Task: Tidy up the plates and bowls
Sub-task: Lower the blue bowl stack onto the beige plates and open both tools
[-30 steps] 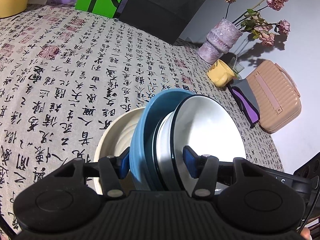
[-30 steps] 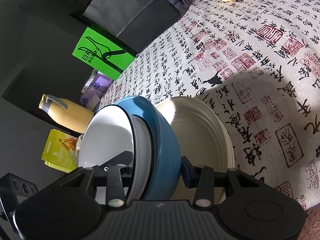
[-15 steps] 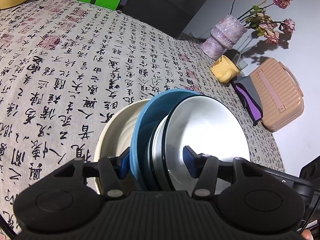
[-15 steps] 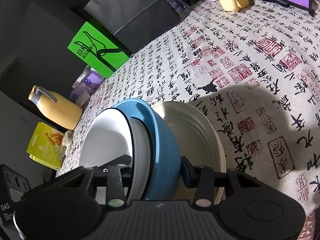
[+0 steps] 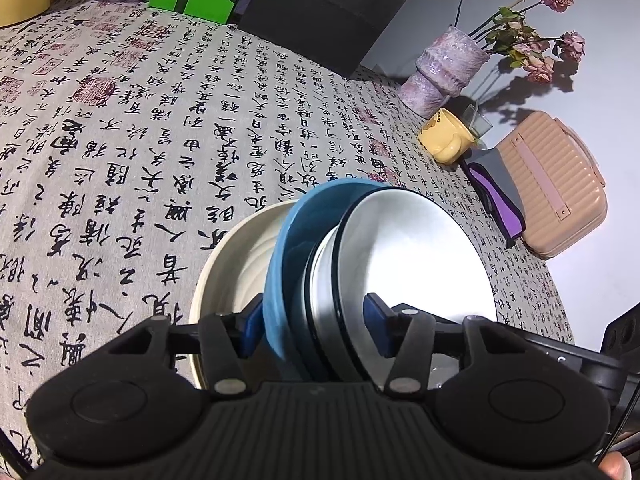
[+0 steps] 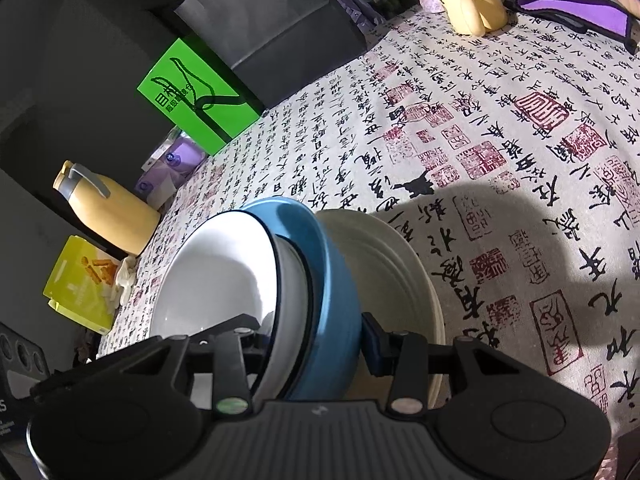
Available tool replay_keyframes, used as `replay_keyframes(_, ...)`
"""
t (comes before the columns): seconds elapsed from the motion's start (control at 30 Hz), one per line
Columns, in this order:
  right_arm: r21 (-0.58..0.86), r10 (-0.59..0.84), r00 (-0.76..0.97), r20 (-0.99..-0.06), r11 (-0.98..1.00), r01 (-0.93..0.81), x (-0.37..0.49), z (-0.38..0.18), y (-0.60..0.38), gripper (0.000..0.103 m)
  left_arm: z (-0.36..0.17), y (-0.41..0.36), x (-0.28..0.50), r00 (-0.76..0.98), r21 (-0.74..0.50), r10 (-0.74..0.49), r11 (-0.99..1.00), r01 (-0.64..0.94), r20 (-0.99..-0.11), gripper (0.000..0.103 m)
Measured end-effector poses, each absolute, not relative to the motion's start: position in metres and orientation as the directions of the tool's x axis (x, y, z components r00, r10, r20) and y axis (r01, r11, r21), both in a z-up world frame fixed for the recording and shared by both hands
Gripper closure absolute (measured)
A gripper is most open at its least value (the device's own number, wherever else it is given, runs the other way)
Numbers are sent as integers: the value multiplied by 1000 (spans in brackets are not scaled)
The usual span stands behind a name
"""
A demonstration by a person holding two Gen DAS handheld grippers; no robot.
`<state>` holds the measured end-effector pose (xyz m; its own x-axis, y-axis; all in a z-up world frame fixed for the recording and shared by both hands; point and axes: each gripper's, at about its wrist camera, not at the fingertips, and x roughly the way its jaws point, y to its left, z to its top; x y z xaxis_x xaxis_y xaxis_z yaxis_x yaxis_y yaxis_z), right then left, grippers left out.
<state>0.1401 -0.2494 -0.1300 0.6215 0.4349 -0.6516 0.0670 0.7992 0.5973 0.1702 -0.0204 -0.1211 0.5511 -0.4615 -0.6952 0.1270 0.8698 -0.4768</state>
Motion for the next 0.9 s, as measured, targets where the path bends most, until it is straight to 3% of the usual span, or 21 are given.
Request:
replay_keyframes(0.4,594,440,620,-649,803,53,139,-129,-249,61,-118,-22,167,565,-463,-453,876,136,-690,47)
replay_keyframes(0.7,596,440,623,-646,802,51,136,-128,-250,49,-113,-13,161,592,-459,-444,878,136,-673,28)
replay_keyframes(0.9,600,438,649,-622,800,35,128,-121,-253,36,-108,-7,154,612,-467,-447,873,140,-653,17)
